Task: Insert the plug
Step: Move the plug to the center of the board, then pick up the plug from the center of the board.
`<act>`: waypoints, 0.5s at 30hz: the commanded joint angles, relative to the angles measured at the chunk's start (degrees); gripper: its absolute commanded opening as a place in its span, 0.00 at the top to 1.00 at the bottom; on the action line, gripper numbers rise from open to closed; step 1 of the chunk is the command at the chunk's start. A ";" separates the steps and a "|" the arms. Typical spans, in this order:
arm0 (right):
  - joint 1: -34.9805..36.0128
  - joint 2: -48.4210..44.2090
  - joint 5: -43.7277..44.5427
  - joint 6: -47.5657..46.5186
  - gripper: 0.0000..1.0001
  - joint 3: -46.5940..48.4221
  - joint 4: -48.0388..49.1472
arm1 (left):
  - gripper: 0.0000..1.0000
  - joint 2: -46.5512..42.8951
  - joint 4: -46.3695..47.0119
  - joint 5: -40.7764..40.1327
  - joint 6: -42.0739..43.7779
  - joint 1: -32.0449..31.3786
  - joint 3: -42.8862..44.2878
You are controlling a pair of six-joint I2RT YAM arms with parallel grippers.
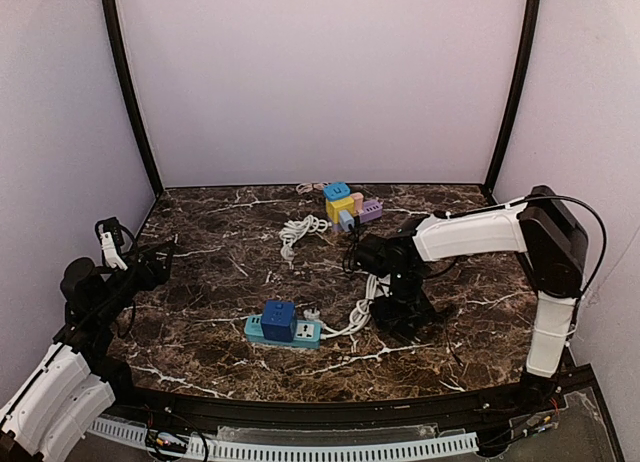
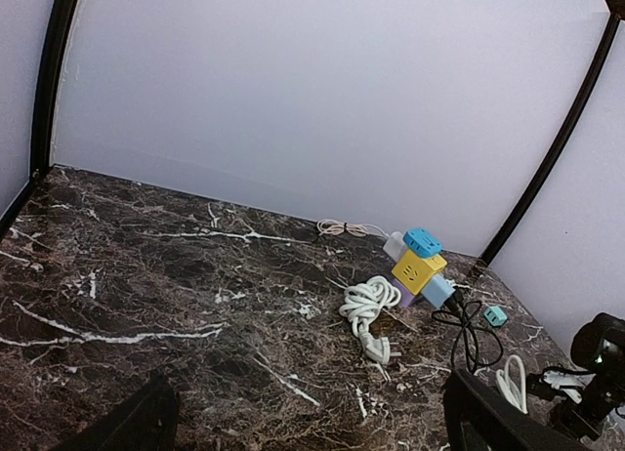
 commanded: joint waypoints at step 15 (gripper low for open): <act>-0.89 -6.39 -3.63 -20.96 0.34 -9.58 13.17 | 0.05 -0.06 0.78 0.94 0.39 0.35 -0.84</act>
